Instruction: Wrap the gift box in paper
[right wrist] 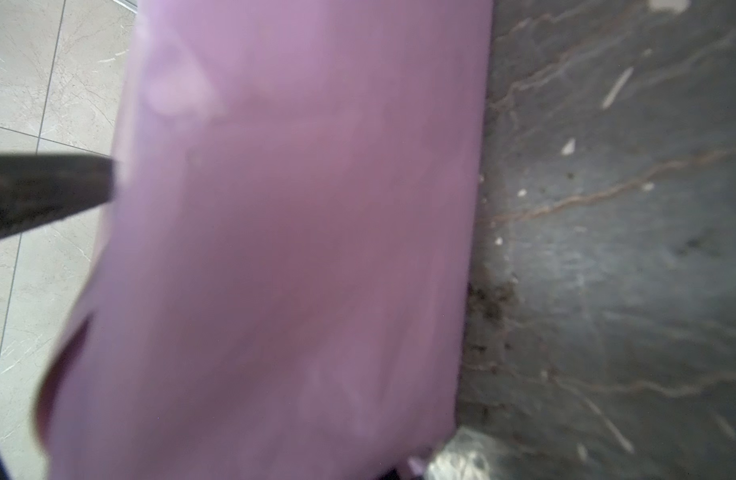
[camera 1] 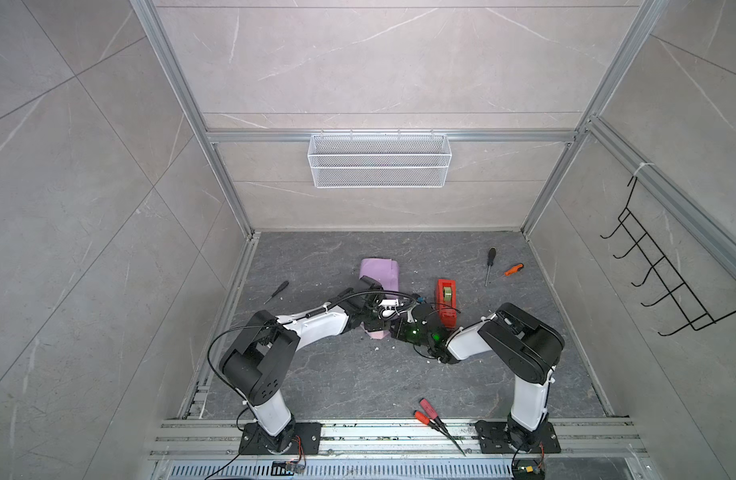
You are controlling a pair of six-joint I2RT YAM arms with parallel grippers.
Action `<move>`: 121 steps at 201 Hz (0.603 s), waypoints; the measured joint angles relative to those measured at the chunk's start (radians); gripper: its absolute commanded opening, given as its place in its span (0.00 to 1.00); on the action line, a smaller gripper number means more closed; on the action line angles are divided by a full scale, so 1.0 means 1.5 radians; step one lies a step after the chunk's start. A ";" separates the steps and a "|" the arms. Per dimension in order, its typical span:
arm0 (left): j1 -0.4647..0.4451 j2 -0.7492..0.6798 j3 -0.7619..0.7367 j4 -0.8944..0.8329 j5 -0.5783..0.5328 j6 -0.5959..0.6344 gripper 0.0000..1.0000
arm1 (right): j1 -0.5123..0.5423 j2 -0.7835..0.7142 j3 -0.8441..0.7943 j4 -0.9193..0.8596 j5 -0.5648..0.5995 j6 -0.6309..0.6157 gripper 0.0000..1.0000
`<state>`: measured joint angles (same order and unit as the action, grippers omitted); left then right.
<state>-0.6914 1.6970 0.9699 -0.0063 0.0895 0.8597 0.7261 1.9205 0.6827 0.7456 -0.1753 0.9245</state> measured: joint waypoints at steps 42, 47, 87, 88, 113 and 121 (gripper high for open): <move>0.000 0.000 -0.014 0.037 -0.012 0.010 0.54 | -0.002 0.000 0.000 0.002 -0.003 0.000 0.00; 0.000 0.000 -0.015 0.042 -0.013 0.010 0.53 | -0.002 0.000 0.000 0.002 -0.003 0.000 0.00; 0.005 0.000 -0.022 0.066 -0.013 0.025 0.45 | -0.005 -0.007 -0.016 0.016 -0.005 0.001 0.00; 0.005 0.000 -0.022 0.066 -0.013 0.025 0.45 | -0.005 -0.008 -0.017 0.016 -0.005 0.001 0.00; 0.009 0.001 -0.025 0.074 -0.006 0.025 0.45 | -0.005 -0.031 -0.032 0.021 -0.002 0.001 0.00; 0.009 0.001 -0.026 0.075 -0.006 0.025 0.45 | -0.005 -0.039 -0.033 0.021 -0.002 0.001 0.00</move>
<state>-0.6777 1.6989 0.9314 0.1062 0.0803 0.8974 0.7185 1.8614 0.6327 0.7765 -0.1783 0.9257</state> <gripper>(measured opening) 0.451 0.034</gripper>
